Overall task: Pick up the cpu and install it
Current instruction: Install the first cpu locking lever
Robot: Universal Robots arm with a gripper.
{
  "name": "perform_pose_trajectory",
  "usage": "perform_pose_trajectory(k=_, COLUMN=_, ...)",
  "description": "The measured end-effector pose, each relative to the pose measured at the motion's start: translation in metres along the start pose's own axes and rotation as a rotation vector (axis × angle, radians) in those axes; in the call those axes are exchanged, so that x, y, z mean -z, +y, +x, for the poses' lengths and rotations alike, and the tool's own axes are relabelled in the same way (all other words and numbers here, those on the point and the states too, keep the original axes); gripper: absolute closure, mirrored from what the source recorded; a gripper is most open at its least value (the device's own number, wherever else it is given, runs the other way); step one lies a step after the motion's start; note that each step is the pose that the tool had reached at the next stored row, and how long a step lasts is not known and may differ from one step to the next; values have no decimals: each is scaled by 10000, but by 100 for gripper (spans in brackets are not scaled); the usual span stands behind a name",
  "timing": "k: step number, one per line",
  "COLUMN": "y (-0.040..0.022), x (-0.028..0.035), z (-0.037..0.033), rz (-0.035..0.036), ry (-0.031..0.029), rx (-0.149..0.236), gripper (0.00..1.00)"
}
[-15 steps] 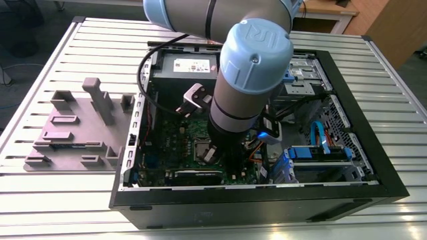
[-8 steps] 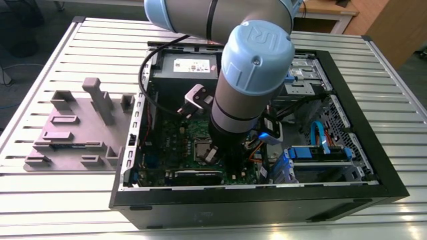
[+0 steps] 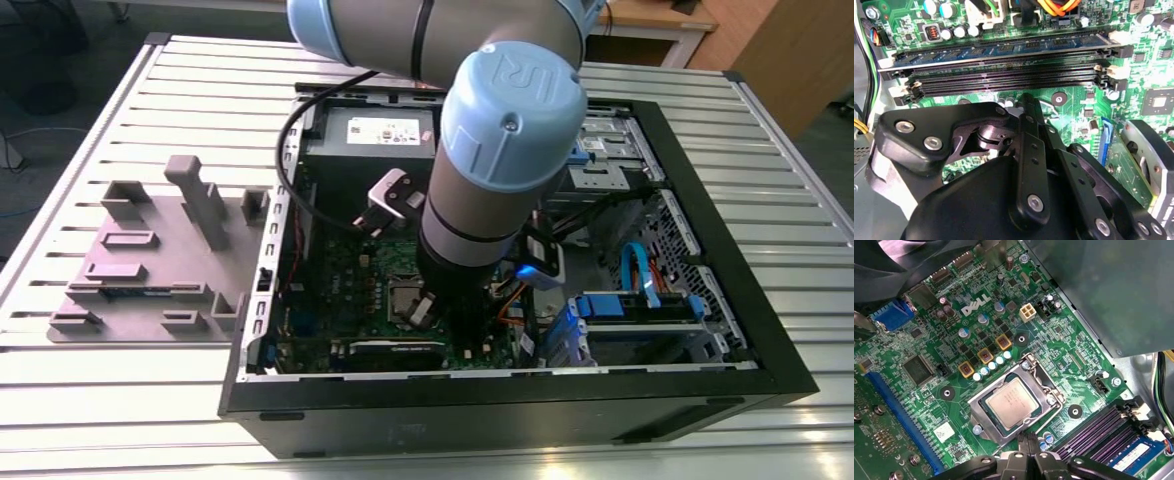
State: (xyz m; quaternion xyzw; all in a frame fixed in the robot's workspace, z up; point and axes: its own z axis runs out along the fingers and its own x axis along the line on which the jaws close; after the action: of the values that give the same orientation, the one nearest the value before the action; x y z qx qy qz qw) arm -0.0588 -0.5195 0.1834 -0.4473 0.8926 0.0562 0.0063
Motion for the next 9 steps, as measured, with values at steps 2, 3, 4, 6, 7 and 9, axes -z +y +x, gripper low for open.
perform_pose_trajectory(k=2, y=6, x=0, z=4, rz=2, ry=-4, rx=1, gripper=89)
perform_pose_trajectory(k=3, y=9, x=0, z=6, rz=3, ry=-3, rx=1, gripper=89)
perform_pose_trajectory(k=4, y=12, x=-1, z=9, rz=2, ry=-2, rx=1, gripper=89)
perform_pose_trajectory(k=6, y=18, x=-2, z=15, rz=3, ry=-3, rx=2, gripper=89)
perform_pose_trajectory(k=7, y=20, x=-1, z=16, rz=4, ry=-2, rx=1, gripper=89)
perform_pose_trajectory(k=9, y=21, x=2, z=17, rz=2, ry=-5, rx=2, gripper=89)
